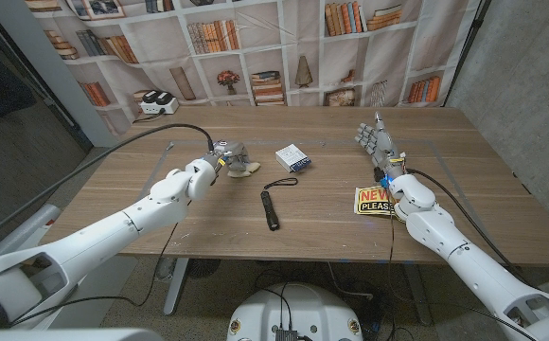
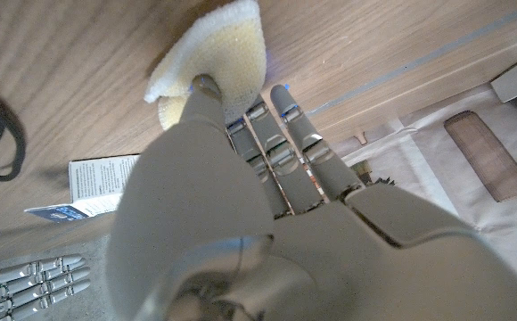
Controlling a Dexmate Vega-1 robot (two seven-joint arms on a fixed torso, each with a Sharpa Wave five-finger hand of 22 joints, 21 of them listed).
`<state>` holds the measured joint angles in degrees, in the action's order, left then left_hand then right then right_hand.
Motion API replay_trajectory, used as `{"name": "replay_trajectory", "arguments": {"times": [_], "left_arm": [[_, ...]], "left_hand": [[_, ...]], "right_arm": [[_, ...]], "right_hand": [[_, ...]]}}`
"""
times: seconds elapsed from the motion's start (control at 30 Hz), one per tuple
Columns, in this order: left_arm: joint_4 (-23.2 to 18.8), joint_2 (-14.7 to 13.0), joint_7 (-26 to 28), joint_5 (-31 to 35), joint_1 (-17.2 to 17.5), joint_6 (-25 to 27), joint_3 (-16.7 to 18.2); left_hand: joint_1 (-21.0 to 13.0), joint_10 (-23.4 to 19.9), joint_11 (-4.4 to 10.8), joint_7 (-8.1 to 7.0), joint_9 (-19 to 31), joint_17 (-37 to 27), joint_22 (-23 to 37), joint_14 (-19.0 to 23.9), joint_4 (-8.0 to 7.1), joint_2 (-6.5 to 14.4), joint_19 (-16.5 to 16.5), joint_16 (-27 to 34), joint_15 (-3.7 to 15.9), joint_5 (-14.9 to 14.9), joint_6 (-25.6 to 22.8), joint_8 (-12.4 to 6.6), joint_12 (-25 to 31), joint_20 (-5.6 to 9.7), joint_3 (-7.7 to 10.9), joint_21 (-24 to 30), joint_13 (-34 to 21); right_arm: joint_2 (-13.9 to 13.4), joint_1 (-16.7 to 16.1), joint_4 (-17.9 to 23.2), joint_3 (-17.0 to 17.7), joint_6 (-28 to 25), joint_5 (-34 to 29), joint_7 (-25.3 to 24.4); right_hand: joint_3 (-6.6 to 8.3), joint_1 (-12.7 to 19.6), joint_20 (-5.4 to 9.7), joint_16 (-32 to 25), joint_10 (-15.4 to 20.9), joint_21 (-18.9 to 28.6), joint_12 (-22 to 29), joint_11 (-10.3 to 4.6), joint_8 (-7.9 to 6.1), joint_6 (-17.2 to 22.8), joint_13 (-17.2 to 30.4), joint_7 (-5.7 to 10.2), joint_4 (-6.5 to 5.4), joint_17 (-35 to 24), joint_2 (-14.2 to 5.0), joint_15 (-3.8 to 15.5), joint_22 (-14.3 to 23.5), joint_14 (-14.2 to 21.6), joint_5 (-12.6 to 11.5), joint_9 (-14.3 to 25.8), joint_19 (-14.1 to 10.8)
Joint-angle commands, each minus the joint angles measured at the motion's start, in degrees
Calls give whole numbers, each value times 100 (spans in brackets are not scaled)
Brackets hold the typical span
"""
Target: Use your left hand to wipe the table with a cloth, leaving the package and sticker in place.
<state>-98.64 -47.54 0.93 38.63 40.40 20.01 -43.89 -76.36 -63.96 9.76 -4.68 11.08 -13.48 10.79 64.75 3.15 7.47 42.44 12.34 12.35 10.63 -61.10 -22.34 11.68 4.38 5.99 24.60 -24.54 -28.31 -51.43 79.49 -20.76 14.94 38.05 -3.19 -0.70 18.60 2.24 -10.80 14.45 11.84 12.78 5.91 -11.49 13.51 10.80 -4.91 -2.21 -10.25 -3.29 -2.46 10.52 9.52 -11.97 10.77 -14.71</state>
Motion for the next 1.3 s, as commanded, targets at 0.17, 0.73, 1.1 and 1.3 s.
{"name": "replay_trajectory", "arguments": {"times": [0.17, 0.73, 1.1, 1.3], "left_arm": [[-1084, -546, 16, -57, 982, 802, 501], [-922, -420, 429, -111, 973, 604, 612], [-763, -354, 396, -60, 752, 345, 548], [-789, -381, 335, -59, 769, 355, 565]], "left_hand": [[-50, -108, 95, 137, 9, -24, 20, -12, -42, 4, -2, 56, 22, 25, -111, -48, 18, 326, 60, 43, -32], [-55, -109, 92, 146, 9, -25, 18, 3, -43, -1, 5, 63, 29, 26, -119, -54, 10, 331, 79, 63, -31], [-56, -131, 104, 150, 9, -28, 19, 43, -43, -8, 14, 78, 29, 24, -111, -55, 22, 335, 91, 80, -49], [-58, -102, 97, 154, 12, -27, 19, 13, -43, -12, -10, 65, 33, 25, -85, -48, 15, 333, 99, 81, -64]], "right_arm": [[-94, -13, 174, -55, -155, -22, 49], [-70, -108, 263, -60, -92, -59, -39], [-80, -272, 421, -7, -26, -84, -195], [-77, -304, 447, -6, -19, -98, -233]], "right_hand": [[3, 9, 11, -1, 46, -11, -3, -10, 13, 46, 8, -1, 16, -35, -53, -2, 10, 54, 22, 12, -57], [0, 13, 10, 1, 52, -13, -4, 0, 14, 47, 8, 1, 23, -35, -58, -5, 10, 53, 25, 12, -57], [-4, 12, 9, 1, 59, -14, -4, 0, 13, 54, 8, -2, 26, -35, -61, 1, 10, 56, 28, 12, -58], [-5, 12, 10, 1, 61, -14, -4, 7, 14, 55, 8, -3, 28, -36, -63, 2, 10, 58, 29, 12, -59]]}}
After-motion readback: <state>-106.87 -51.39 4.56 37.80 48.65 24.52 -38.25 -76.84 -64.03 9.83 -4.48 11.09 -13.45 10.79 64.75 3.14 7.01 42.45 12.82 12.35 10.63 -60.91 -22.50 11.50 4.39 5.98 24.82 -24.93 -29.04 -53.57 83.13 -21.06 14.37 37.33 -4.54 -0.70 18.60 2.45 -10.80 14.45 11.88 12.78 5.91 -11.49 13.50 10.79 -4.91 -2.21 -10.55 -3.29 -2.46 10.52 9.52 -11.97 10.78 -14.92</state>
